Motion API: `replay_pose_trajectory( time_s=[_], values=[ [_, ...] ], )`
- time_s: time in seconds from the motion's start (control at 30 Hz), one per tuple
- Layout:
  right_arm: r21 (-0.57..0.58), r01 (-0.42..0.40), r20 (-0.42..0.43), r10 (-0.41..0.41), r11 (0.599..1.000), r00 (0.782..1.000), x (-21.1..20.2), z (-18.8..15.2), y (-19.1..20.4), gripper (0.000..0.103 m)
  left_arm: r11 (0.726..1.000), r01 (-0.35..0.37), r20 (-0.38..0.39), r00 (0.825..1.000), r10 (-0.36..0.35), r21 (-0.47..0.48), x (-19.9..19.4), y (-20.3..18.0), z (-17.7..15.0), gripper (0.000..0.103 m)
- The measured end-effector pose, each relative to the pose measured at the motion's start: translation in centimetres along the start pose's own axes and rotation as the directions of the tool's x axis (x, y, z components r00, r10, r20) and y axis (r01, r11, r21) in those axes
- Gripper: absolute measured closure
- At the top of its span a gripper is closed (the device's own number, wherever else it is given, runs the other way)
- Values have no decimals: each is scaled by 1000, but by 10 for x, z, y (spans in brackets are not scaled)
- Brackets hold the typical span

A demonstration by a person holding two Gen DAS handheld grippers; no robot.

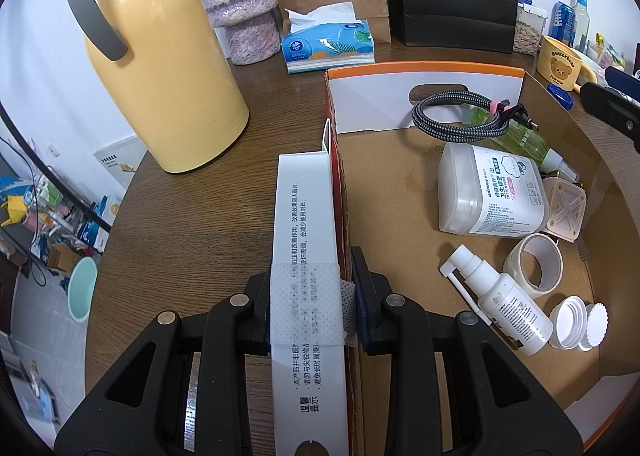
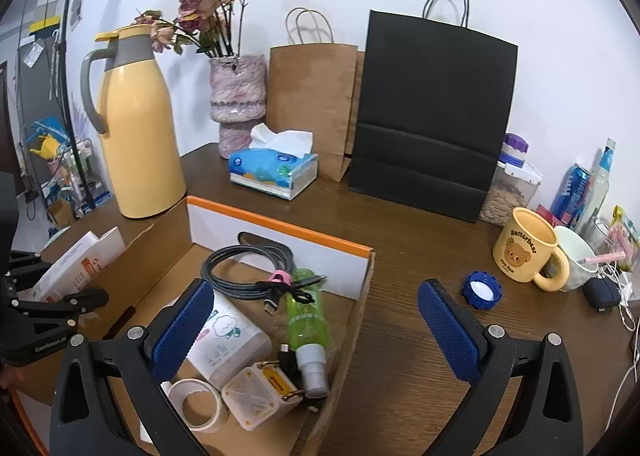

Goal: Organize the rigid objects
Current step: 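Move the right tool back to the blue screw cap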

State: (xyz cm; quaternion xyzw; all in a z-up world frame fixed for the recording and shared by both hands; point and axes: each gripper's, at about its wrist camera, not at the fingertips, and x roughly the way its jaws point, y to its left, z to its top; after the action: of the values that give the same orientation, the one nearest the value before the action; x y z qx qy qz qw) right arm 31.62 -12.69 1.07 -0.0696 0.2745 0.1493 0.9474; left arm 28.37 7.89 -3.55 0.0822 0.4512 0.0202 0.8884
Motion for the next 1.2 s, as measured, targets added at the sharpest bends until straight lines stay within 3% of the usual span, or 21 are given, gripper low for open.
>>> replay_pose_trajectory(
  time_s=[0.5, 0.8, 1.2],
  values=[
    [83, 111, -24, -109, 990, 994, 2, -3, -59, 0, 1000, 0, 0, 1000, 0, 0, 0, 0, 0, 79],
    [158, 207, -144, -185, 966, 972, 30, -28, -115, 0, 1000, 0, 0, 1000, 0, 0, 0, 0, 0, 79],
    [199, 270, -307, -202, 942, 930, 88, -55, -161, 0, 1000, 0, 0, 1000, 0, 0, 0, 0, 0, 79]
  ],
)
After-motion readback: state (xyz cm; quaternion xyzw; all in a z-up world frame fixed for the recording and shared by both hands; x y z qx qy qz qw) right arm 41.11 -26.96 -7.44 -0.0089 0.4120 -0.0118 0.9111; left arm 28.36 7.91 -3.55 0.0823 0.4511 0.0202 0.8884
